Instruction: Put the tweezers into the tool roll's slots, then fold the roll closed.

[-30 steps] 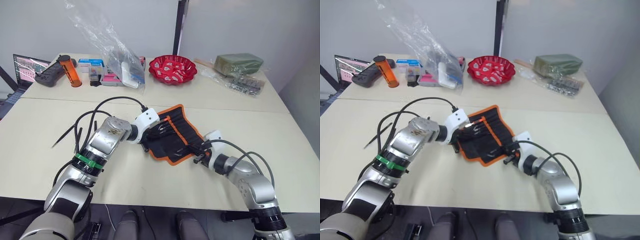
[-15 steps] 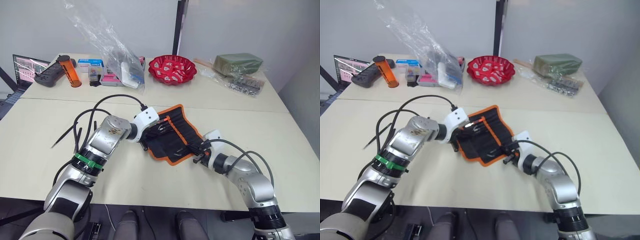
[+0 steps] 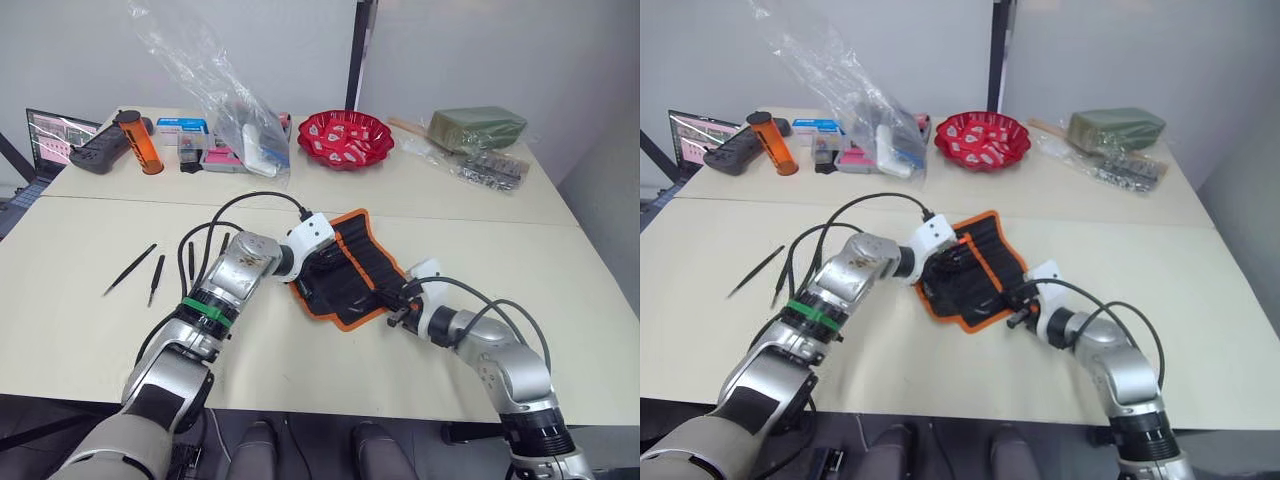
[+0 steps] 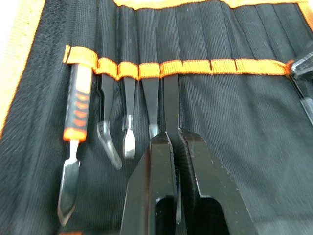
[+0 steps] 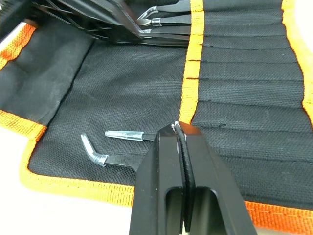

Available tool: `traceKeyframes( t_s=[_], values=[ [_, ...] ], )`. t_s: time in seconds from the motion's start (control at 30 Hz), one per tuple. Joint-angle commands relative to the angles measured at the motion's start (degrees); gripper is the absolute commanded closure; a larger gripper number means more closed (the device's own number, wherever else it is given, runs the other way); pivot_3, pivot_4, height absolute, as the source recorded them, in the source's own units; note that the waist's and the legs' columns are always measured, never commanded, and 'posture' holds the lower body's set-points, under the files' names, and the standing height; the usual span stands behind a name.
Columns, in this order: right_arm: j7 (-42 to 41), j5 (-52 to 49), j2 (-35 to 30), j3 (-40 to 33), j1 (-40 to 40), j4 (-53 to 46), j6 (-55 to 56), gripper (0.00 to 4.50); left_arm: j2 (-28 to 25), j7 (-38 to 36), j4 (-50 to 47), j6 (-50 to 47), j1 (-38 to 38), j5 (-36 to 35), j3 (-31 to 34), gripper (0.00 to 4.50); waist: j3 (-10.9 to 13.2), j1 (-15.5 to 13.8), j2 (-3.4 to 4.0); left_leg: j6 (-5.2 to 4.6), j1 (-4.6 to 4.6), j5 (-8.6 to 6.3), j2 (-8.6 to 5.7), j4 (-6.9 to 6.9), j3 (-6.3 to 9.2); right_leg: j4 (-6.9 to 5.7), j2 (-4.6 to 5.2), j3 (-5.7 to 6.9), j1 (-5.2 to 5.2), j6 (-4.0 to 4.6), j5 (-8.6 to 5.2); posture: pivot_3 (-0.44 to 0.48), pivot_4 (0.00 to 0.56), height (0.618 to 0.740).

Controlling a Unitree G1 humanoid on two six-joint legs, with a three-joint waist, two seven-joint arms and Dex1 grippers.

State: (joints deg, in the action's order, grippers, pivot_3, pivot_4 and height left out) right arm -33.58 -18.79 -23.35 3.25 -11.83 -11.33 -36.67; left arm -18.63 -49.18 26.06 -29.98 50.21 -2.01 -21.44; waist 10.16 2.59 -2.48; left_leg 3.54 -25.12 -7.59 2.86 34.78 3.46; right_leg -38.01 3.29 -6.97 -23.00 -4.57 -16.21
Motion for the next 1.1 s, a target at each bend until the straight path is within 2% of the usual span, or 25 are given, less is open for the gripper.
traceKeyframes(
  t_s=[0.03,0.23,0.47,0.53,0.7,0.9,1.1],
  values=[
    [-0.5,0.1,-0.4,2.3,2.8,1.1,-3.4,4.46,1.9,1.0,5.7,5.5,3.2,2.2,0.3,4.5,0.0,-0.1,0.0,0.0,0.0,0.0,0.0,0.01,0.0,0.0,0.0,0.0,0.01,0.0,0.0,0.0,0.15,0.729],
    [-0.2,-0.2,-0.7,2.5,3.4,0.2,-4.0,4.46,5.6,0.7,14.4,11.7,6.6,2.7,1.8,4.5,-0.1,-0.1,-0.02,0.0,0.11,0.0,-0.03,0.06,0.01,0.08,0.01,0.0,0.21,-0.05,0.0,0.0,0.15,0.729],
    [-0.4,-0.4,-1.4,2.2,3.8,-0.6,-4.7,4.46,6.1,-0.4,18.7,14.8,8.4,3.8,2.5,4.5,-0.1,-0.2,-0.02,0.0,0.32,-0.01,-0.03,0.03,0.04,0.19,0.01,0.02,0.47,-0.07,-0.02,0.0,0.15,0.729],
    [-0.5,-0.4,-1.5,2.2,3.7,-0.6,-4.7,4.5,5.7,-1.3,18.5,13.9,8.4,3.0,3.5,3.73,-0.1,-0.1,-0.02,0.0,0.38,-0.01,-0.03,0.01,0.04,0.22,0.01,0.02,0.53,-0.07,-0.02,0.0,0.15,0.729],
    [-0.2,0.0,-1.1,2.6,3.6,-0.2,-4.2,4.5,4.1,-3.9,16.0,11.1,7.3,0.9,6.2,2.12,-0.1,0.1,-0.02,0.0,0.39,-0.01,-0.03,-0.02,0.04,0.23,0.01,0.02,0.53,-0.07,-0.02,0.0,0.15,0.729],
    [-0.3,-1.5,-0.1,1.0,2.9,-0.5,-3.3,4.5,-2.5,-8.4,9.6,4.4,6.9,-4.6,13.1,0.11,-0.1,0.3,-0.02,-0.01,0.44,-0.02,-0.02,-0.14,0.05,0.23,0.01,0.02,0.52,-0.08,-0.05,0.0,0.15,0.729],
    [-0.8,-6.4,1.0,-4.5,-0.5,-2.7,-2.6,4.5,-9.2,-10.5,0.1,0.2,2.1,-7.9,17.1,0.04,-0.1,0.1,0.01,-0.02,0.42,-0.03,-0.02,-0.14,0.05,0.25,0.02,0.03,0.52,-0.07,-0.05,0.0,0.15,0.729]
  ],
)
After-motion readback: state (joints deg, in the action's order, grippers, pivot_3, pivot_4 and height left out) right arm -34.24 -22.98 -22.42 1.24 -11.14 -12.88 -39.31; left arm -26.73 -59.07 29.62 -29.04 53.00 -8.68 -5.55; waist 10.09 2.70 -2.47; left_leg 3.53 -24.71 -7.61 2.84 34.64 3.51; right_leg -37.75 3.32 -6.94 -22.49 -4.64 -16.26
